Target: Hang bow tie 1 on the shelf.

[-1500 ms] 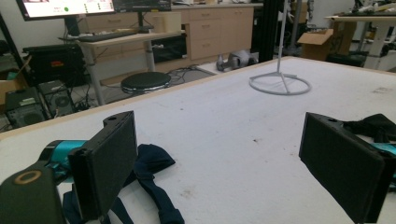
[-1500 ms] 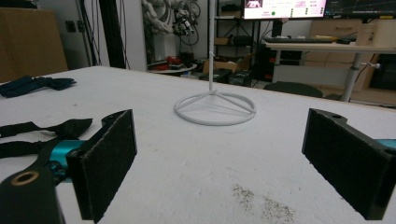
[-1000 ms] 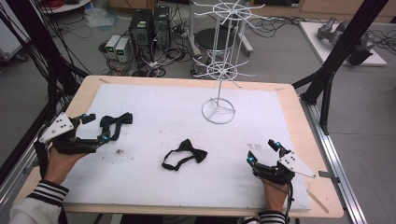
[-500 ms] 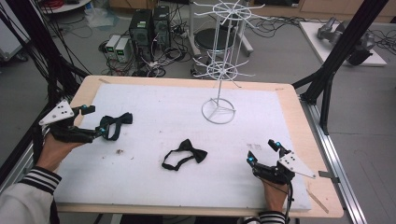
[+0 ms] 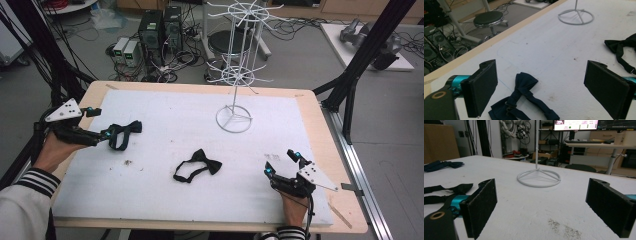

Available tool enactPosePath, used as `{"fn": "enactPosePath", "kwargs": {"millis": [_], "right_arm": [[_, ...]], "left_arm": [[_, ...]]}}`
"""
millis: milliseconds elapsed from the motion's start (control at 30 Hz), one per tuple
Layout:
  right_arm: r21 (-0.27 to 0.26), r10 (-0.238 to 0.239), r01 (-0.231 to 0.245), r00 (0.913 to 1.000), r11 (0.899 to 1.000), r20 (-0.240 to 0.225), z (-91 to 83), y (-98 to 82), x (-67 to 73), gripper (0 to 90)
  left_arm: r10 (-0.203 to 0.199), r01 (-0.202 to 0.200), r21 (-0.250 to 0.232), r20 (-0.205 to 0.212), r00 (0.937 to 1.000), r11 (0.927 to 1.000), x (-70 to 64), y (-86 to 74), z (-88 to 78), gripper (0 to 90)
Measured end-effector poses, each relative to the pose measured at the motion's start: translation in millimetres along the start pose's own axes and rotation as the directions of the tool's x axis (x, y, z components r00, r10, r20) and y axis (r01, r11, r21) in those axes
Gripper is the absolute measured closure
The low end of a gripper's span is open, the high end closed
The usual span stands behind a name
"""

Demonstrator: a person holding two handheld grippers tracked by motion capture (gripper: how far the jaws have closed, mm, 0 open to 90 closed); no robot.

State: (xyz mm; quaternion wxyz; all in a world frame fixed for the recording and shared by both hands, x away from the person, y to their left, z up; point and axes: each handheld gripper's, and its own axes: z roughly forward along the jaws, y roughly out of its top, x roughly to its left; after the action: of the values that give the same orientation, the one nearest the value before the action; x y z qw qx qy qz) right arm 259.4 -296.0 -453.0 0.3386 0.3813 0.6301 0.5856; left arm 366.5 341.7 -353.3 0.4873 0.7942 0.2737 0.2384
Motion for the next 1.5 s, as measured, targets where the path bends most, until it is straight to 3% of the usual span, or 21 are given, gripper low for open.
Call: {"fn": "enactPosePath", "kwargs": {"millis": [533,867,1067,1200,1367,1433,1500], "right_arm": [[-0.001,0.001,-0.001,1.0,1.0,0.001,0.2,0.1,-0.2,9.5],[-0.003,-0.001,0.001,1.0,1.0,-0.001,0.3,0.0,-0.4,9.5],[-0.002,-0.003,0.003,1.0,1.0,0.001,0.4,0.0,-0.3,9.5],[-0.002,-0.002,0.002,1.0,1.0,0.001,0.4,0.1,-0.3,9.5],[-0.001,-0.005,0.005,1.0,1.0,0.002,0.6,0.1,-0.3,9.5],[-0.002,-0.01,0.01,0.9999,1.0,0.003,0.8,0.2,-0.5,9.5],[-0.001,-0.009,0.009,1.0,1.0,0.003,0.9,0.2,-0.4,9.5]], "left_arm": [[0.025,-0.026,0.068,0.006,0.9997,0.9974,19.9,13.8,2.8,12.3],[0.063,-0.063,0.129,0.0,0.998,0.9897,30.0,24.1,7.6,12.3],[0.098,-0.1,0.178,0.019,0.995,0.9788,34.3,27.0,13.9,12.7],[0.088,-0.09,0.19,0.017,0.9959,0.9776,38.8,23.1,19.3,12.7],[0.091,-0.092,0.235,0.016,0.9958,0.9676,46.4,16.5,24.0,12.8],[0.087,-0.088,0.257,0.015,0.9961,0.9625,49.9,15.0,25.3,12.8],[0.103,-0.105,0.291,0.02,0.9945,0.9511,51.8,16.1,27.4,12.7]]}}
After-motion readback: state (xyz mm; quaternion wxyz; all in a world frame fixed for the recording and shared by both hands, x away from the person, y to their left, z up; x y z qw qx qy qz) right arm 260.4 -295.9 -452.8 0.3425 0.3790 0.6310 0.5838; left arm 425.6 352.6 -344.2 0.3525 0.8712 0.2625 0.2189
